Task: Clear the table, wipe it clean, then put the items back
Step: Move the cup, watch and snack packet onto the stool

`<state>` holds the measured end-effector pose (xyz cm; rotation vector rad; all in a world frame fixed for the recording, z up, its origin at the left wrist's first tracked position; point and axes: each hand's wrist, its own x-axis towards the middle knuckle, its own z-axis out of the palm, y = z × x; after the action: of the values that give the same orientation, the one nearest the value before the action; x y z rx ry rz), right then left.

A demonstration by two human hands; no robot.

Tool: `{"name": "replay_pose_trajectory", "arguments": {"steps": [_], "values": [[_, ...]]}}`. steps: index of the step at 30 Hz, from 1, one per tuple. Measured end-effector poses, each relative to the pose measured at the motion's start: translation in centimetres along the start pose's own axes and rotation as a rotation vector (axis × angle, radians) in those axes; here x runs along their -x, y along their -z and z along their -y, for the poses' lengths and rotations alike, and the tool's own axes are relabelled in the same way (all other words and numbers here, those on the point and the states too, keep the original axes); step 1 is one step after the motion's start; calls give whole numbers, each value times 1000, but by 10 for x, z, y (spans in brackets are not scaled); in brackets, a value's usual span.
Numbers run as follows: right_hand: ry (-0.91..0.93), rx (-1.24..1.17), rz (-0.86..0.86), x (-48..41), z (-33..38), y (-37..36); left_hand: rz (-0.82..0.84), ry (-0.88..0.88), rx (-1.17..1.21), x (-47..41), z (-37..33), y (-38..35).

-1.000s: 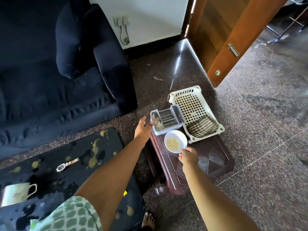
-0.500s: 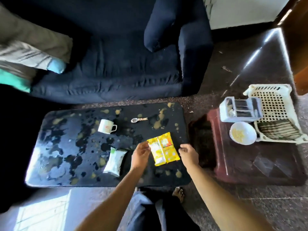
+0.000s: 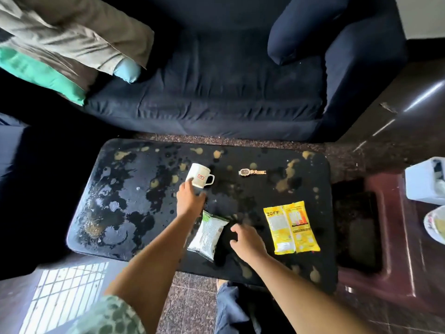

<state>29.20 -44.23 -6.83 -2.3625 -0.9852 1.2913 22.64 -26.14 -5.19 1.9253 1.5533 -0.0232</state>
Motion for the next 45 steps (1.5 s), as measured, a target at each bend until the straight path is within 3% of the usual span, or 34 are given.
{"name": "replay_pose_trajectory", "arguments": {"steps": [4, 9, 21, 30, 36, 45], "values": [[73, 192, -65, -31, 29, -20, -18, -2, -111, -55, 1, 3], [51, 352, -51, -54, 50, -39, 82, 14, -224, -88, 3, -2], [-4, 476, 12, -75, 67, -42, 130, -12, -170, -99, 15, -4], [-71, 112, 170, -51, 56, -28, 85, -115, 61, -56, 20, 14], [-164, -169, 17, -3, 24, 18, 125, -130, 256, -3, 8, 28], [-370, -277, -201, 85, -89, 103, 358, -308, 390, 103, -63, -29]]}}
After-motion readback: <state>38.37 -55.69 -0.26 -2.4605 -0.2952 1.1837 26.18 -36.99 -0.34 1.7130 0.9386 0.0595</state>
